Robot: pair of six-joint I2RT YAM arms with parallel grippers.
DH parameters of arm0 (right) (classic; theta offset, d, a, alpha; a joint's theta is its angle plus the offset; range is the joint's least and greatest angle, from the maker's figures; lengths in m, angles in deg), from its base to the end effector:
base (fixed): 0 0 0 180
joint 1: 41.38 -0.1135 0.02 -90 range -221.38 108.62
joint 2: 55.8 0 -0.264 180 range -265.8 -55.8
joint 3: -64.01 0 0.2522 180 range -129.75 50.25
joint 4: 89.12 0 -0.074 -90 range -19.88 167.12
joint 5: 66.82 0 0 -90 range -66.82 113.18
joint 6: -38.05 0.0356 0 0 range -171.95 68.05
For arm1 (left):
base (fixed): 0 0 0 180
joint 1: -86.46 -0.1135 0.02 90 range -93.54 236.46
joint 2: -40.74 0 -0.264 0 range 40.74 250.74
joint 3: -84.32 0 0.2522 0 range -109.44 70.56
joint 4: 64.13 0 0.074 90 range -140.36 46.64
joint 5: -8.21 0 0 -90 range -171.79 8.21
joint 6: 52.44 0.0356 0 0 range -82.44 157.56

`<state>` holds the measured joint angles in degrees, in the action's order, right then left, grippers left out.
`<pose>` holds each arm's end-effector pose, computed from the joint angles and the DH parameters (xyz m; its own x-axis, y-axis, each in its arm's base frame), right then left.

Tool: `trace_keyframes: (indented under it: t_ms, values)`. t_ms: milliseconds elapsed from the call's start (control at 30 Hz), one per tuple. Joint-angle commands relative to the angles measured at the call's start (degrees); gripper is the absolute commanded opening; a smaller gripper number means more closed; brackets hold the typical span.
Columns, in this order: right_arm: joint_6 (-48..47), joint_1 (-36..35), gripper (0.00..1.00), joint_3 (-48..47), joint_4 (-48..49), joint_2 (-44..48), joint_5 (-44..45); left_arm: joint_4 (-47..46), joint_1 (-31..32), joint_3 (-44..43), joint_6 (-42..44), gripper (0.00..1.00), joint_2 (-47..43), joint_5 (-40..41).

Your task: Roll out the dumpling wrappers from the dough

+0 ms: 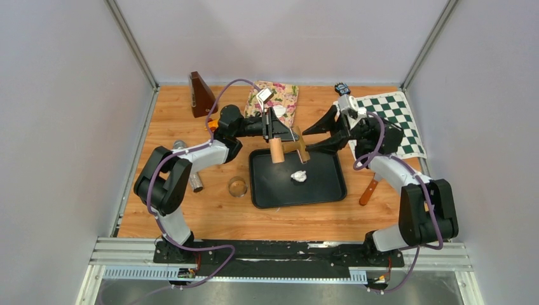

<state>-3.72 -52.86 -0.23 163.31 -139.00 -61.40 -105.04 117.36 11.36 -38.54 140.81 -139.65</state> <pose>0.2608 0.0891 0.3559 0.0774 0.0876 -0.9931 -0.9867 -0.1362 -0.0889 0.3114 -0.2215 0.2807 -0.9010 -0.0626 -0.4294 0.4338 -0.1107 -0.8942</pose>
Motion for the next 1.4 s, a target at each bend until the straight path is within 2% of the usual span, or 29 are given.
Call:
trace_keyframes:
  t_ms: [0, 100, 267, 400, 700, 900, 1100, 1367]
  values:
    - [-5.1, -0.1, 0.54, 3.0, 5.7, 2.5, 3.8, 0.3, -0.1, -0.3, 1.6, 0.0, -2.0, 2.9]
    - [-7.1, -0.1, 0.61, 4.7, 5.4, 2.7, 4.3, 3.7, -0.2, -0.9, 3.8, 0.0, -2.3, 2.8]
    - [-8.3, -1.0, 0.62, 3.2, 4.7, 2.1, 2.8, 17.0, -0.2, -2.9, 11.3, 0.0, -2.7, 4.5]
    - [-11.3, -2.4, 0.62, 1.8, 0.5, 1.3, 5.0, 25.2, -0.4, -3.5, 14.6, 0.0, -2.0, 7.8]
    - [-25.4, -4.8, 0.63, 5.4, -14.5, 1.0, 11.1, 23.2, -2.8, -1.4, 10.9, 0.0, -1.7, 10.4]
    - [-32.3, -4.9, 0.63, 7.9, -18.8, 0.9, 13.5, 20.4, -4.7, 0.5, 8.8, 0.0, -2.6, 11.5]
    - [-30.4, -6.6, 0.63, 8.9, -13.0, -0.6, 17.4, 21.1, -5.1, 1.0, 9.4, 0.0, -2.8, 12.0]
    - [-35.4, -8.5, 0.63, 10.3, -14.1, -2.9, 27.0, 19.5, -4.9, 1.3, 8.0, 0.0, -2.0, 11.7]
